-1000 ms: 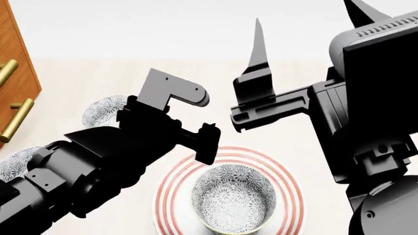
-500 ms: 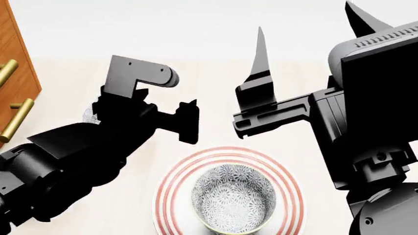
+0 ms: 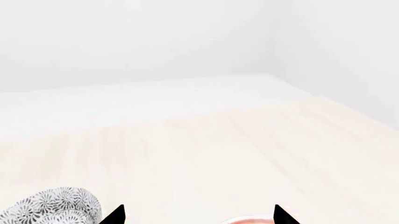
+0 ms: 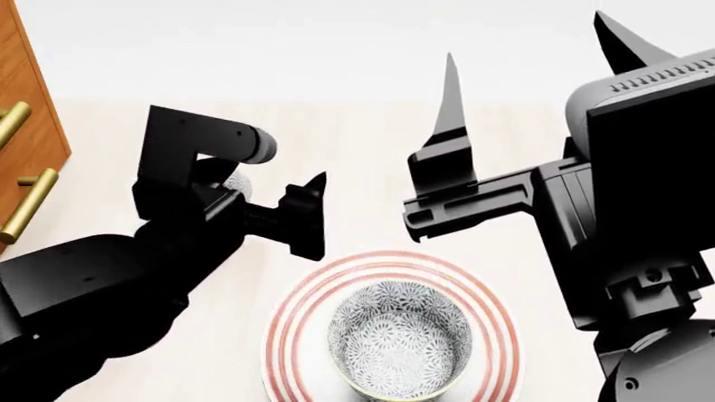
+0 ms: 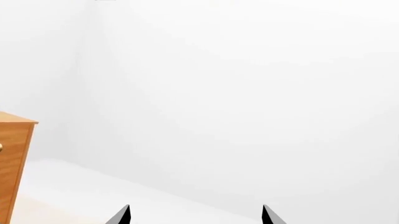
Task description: Put the bowl at the front on the plate.
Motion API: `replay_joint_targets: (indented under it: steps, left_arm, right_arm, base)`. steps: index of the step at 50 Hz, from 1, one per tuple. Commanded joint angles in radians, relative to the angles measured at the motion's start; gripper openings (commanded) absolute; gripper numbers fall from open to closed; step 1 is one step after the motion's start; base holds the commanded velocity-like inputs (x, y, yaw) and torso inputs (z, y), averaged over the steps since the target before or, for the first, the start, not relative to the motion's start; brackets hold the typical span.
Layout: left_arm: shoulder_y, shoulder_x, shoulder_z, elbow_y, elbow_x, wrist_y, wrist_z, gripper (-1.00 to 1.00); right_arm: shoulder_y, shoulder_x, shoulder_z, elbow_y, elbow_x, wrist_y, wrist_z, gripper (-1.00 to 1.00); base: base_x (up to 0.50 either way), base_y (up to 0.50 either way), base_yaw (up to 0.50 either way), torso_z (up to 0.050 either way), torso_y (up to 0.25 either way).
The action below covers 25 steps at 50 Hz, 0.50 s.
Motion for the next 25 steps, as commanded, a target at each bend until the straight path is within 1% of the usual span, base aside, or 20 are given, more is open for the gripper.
replay_joint_targets:
  steps: [1, 10, 25]
  left_arm:
    - [0.018, -0.055, -0.008, 0.108, 0.005, 0.02, -0.036, 1.0]
    - [0.037, -0.121, -0.021, 0.233, 0.011, 0.047, -0.077, 1.0]
    - [0.065, -0.19, -0.044, 0.348, 0.029, 0.095, -0.13, 1.0]
  right_arm:
    - [-0.013, 0.002, 0.006, -0.006, 0.003, -0.009, 0.004, 1.0]
    - [-0.021, 0.003, 0.001, 0.002, -0.004, -0.023, 0.0, 1.0]
    - [-0.047, 0.011, 0.006, -0.012, -0.004, -0.029, 0.012, 1.0]
  base:
    - [0.0, 0.0, 0.0, 0.0, 0.0]
    - [0.0, 0.0, 0.0, 0.0, 0.0]
    - [0.0, 0.0, 0.0, 0.0, 0.0]
